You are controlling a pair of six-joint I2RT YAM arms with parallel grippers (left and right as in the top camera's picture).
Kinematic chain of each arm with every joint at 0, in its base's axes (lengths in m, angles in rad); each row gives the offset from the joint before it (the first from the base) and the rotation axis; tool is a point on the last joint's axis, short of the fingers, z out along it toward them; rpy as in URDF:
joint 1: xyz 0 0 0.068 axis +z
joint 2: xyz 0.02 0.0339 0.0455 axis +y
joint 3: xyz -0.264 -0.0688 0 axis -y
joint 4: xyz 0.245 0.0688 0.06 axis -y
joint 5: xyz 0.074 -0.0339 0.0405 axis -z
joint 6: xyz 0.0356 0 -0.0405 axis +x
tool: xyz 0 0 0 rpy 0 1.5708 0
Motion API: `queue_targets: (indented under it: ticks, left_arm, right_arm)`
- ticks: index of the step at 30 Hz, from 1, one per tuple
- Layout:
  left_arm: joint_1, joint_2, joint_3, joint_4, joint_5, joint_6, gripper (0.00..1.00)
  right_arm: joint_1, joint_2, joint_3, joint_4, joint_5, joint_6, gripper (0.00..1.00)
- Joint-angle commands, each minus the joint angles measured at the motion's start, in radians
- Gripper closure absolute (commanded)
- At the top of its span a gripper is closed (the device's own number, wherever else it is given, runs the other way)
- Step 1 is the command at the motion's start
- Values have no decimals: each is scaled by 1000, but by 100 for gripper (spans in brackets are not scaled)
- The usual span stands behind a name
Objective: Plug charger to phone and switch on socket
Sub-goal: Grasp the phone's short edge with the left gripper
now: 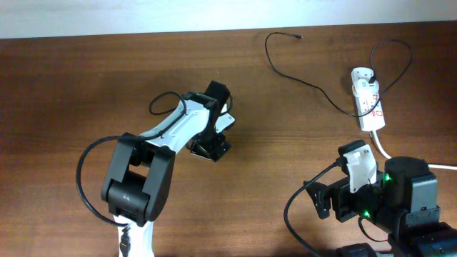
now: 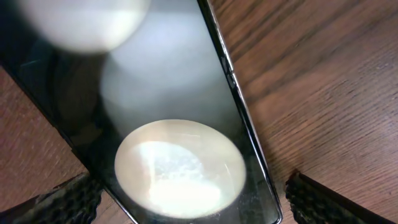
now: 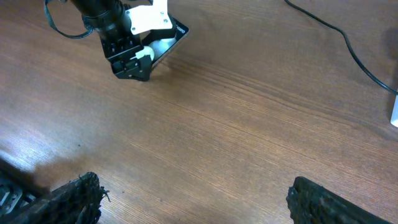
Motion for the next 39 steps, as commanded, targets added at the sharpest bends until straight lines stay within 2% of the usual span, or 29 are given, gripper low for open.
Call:
queue_targets:
  ticks: [1,4,6,8,10,11,13,14,15,16,18,28,30,31,32,34,39]
  left_arm:
    - [2,31,-3,33,-97,-58,1]
    - [2,31,-4,32,-101,73,4]
    - [2,31,-4,35,-100,93,11]
    - [2,31,-5,39,-99,136,34]
    - [2,31,-5,39,-99,195,42]
    - [2,31,-5,39,-99,216,41]
    - [2,31,-5,42,-100,229,31]
    - [2,31,-5,43,-100,241,23]
    - [2,31,-5,43,-101,242,4]
    - [2,31,-5,42,-123,242,1]
    - [2,31,-5,42,-172,267,1]
    - [-36,29,36,106,-171,307,1]
    - [-72,29,83,107,-171,248,1]
    - [-82,29,97,112,-170,172,1]
    - [-79,29,100,116,-110,116,1]
    - [-46,29,100,139,-1,87,1]
    - [31,59,100,159,33,71,1]
  right_arm:
    - [5,-4,-5,3,9,4,1]
    - [5,-4,-5,3,9,4,1]
    - [5,-4,-5,3,9,4,1]
    - [5,-4,-5,3,9,4,1]
    - [5,-4,-5,3,9,4,1]
    - [5,-4,-5,3,9,4,1]
    - [5,-4,-5,3,9,4,1]
    - [5,-4,-5,3,9,4,1]
    - [5,-4,-5,3,9,4,1]
    - [5,-4,-5,3,9,4,1]
    - [5,-4,-5,3,9,4,1]
    - [5,-4,-5,3,9,4,1]
    - [5,-4,-5,3,9,4,1]
    - [5,-4,-5,3,9,4,1]
    - [5,-4,-5,3,9,4,1]
    - [5,-4,-5,3,9,4,1]
    - [5,-4,-5,3,9,4,1]
